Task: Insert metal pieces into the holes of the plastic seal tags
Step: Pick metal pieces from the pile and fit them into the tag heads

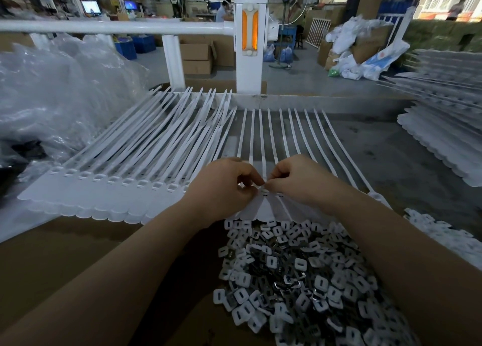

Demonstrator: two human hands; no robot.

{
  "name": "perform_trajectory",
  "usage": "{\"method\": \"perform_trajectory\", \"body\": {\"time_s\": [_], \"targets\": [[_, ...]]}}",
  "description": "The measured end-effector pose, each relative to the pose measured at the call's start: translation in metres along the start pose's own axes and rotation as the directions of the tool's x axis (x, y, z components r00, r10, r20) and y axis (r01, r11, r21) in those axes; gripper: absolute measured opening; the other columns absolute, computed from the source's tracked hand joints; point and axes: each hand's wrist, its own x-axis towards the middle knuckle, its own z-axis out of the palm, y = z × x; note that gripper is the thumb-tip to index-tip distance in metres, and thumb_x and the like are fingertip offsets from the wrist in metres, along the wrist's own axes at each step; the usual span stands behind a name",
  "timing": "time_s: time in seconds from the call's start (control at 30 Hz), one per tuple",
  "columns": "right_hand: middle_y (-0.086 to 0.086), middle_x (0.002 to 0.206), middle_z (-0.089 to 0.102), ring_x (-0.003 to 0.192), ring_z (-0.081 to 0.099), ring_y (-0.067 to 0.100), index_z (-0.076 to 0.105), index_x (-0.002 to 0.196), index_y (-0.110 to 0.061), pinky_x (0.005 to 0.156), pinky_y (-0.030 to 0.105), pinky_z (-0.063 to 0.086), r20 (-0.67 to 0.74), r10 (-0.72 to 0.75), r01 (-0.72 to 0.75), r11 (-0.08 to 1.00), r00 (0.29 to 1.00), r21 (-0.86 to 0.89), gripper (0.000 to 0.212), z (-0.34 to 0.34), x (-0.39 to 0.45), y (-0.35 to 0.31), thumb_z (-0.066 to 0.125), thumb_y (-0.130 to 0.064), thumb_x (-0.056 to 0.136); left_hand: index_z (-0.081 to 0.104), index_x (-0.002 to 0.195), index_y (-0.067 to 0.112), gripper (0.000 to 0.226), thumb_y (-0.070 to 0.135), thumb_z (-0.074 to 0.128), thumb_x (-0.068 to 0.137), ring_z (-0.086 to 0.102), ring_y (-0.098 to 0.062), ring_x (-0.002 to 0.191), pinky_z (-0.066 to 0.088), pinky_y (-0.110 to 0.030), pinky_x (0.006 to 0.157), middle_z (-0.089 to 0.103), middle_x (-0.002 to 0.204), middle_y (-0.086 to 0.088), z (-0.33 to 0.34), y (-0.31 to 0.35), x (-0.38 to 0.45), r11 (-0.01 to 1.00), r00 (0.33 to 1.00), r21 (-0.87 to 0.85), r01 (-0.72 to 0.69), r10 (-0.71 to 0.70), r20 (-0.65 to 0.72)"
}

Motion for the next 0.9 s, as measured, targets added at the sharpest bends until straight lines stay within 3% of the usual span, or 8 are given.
{"method": "perform_trajectory", "body": {"time_s": [0.17, 0.4, 0.5, 0.73, 0.9], "targets": [[-0.001, 0.080, 0.068, 0.077, 0.064, 0.014, 0.068, 0.079, -0.021, 0.064, 0.028, 0.051, -0.008, 0.002, -0.002, 0.999, 1.000, -0.046, 0.011, 0.0009, 0.0013, -0.0023, 0.067, -0.027, 0.088, 0.076, 0.094, 0.028, 0.013, 0.020, 0.074, 0.083, 0.057, 0.000, 0.078, 0.047, -0.019, 0.074, 0.055, 0.082, 0.020, 0.0004, -0.0003, 0.0007, 1.000, 1.000, 0.003, 0.012, -0.012, 0.014], [0.007, 0.084, 0.069, 0.088, 0.066, 0.026, 0.070, 0.080, -0.014, 0.066, 0.031, 0.050, 0.000, 0.062, -0.062, 0.996, 0.998, 0.057, 0.017, 0.0020, 0.0013, -0.0017, 0.068, -0.029, 0.087, 0.076, 0.092, 0.028, 0.013, 0.020, 0.075, 0.082, 0.059, -0.001, 0.079, 0.050, -0.020, 0.074, 0.056, 0.080, 0.020, 0.0000, -0.0014, 0.0004, 1.000, 1.000, -0.023, 0.019, -0.018, 0.005], [0.005, 0.083, 0.069, 0.087, 0.066, 0.025, 0.071, 0.079, -0.014, 0.073, 0.037, 0.054, 0.001, 0.073, -0.072, 0.996, 0.997, 0.057, 0.017, 0.0024, 0.0012, -0.0025, 0.069, -0.029, 0.086, 0.075, 0.090, 0.029, 0.012, 0.020, 0.074, 0.082, 0.060, 0.000, 0.079, 0.050, -0.017, 0.072, 0.058, 0.081, 0.019, -0.0003, -0.0018, 0.0004, 0.999, 1.000, -0.030, 0.016, -0.016, 0.008], [-0.001, 0.078, 0.064, 0.073, 0.059, 0.013, 0.065, 0.080, -0.018, 0.061, 0.027, 0.046, 0.013, 0.022, -0.020, 0.995, 1.000, -0.094, 0.014, 0.0035, 0.0006, -0.0067, 0.065, -0.028, 0.090, 0.073, 0.088, 0.029, 0.012, 0.019, 0.075, 0.082, 0.060, -0.001, 0.080, 0.049, -0.018, 0.071, 0.060, 0.083, 0.016, -0.0008, -0.0022, -0.0005, 0.999, 1.000, -0.037, 0.012, -0.011, 0.016], [-0.001, 0.085, 0.065, 0.081, 0.061, 0.013, 0.063, 0.081, -0.021, 0.068, 0.029, 0.050, 0.029, 0.015, -0.013, 0.997, 0.999, -0.075, 0.011, 0.0008, -0.0011, -0.0068, 0.066, -0.027, 0.090, 0.075, 0.088, 0.030, 0.011, 0.020, 0.075, 0.082, 0.059, 0.001, 0.078, 0.047, -0.015, 0.071, 0.058, 0.081, 0.018, -0.0014, -0.0011, -0.0008, 1.000, 1.000, -0.028, 0.003, -0.003, 0.020]]}}
